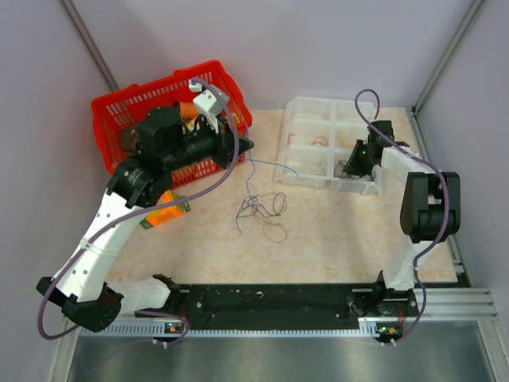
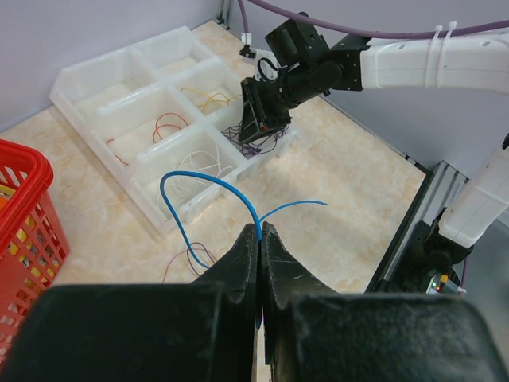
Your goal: Untangle the cables
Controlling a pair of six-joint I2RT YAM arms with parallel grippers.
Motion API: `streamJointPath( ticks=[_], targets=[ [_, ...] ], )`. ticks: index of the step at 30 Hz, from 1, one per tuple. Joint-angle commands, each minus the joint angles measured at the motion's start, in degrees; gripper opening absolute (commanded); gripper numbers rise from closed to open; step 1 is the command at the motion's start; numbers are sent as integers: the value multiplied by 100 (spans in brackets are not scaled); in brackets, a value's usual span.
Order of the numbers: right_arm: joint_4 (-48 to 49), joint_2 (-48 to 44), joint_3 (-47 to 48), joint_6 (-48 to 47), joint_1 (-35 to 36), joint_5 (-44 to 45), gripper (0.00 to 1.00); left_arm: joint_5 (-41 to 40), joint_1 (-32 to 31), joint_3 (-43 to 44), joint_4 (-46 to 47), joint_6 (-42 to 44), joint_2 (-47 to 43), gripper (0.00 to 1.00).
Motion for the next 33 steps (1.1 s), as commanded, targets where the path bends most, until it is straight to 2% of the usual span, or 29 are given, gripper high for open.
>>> streamJointPath(
  ticks=[1,5,7,8,9,14,18,21,25,27,33],
  targets=[
    [-702,-449,529,-161,109,758,35,-33,39,16,215,22,-24,0],
    [-1071,-1100,634,-397,258,698,66,-94,30,-54,259,-30,46,0],
    [-1239,-1293,774,-564,407,531,75,-138,30,-20,233,-83,134,0],
    [-1230,-1382,836,-635,530,400,83,-173,30,7,207,-118,195,0],
    [-1230,-1469,906,-723,626,242,84,-174,47,33,172,-145,239,0],
    [-486,-1777,1057,-1066,1618,-1619,88,81,162,-19,189,-373,371,0],
    [262,-1971,863,-1041,2558,-2597,88,99,241,-186,250,-557,345,0],
    [894,-1971,688,-611,2850,-3142,88,46,346,-265,242,-750,345,0],
    [1554,-1893,547,-48,2904,-3888,88,581,653,-510,802,-1312,231,0],
    [1679,-1848,608,76,2939,-4136,88,854,733,-704,1145,-1603,187,0],
    [1828,-2050,442,67,3141,-3996,88,1118,812,-793,1410,-2008,240,0]
  ],
)
